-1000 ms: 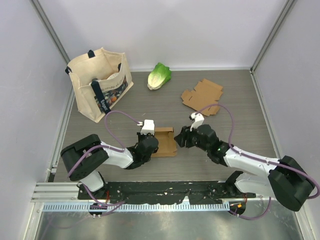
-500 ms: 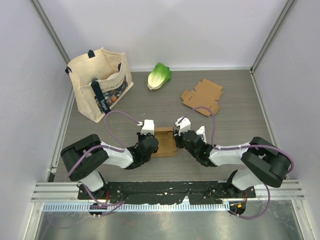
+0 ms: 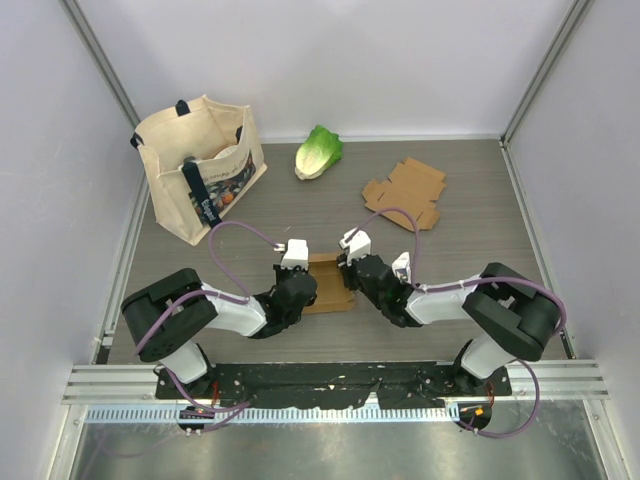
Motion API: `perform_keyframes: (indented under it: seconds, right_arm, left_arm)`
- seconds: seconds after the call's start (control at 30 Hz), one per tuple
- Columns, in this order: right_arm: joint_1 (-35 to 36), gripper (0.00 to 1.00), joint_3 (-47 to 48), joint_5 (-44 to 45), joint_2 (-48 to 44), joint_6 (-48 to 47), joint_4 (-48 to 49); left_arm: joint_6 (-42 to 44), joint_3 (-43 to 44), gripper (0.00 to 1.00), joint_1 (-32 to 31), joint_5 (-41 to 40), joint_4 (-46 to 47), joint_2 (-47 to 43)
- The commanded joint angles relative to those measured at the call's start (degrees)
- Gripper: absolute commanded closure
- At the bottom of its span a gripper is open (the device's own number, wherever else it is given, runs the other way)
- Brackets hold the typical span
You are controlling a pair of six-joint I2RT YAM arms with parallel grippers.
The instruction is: Fold the paper box
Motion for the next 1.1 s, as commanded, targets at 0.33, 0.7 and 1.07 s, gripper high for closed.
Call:
perform_keyframes:
  seconds: [0.33, 0.7, 1.07]
  right_arm:
    - [13.5, 1.0, 5.1, 43.0, 19.2, -8.2, 18.5]
    - [13.6, 0.8, 6.2, 33.9, 13.0, -2.0, 5.9]
    - [9.7, 0.42, -5.1, 6.1, -10.5, 12.3, -9.1]
  left_arm:
    - [-0.7, 0.7, 1.0, -0.2, -2.1, 1.1, -0.5]
    - [-1.5, 0.2, 1.0, -0.3, -2.7, 0.8, -0.7]
    - [-1.9, 0.1, 1.0, -0.3, -2.9, 0.6, -0.7]
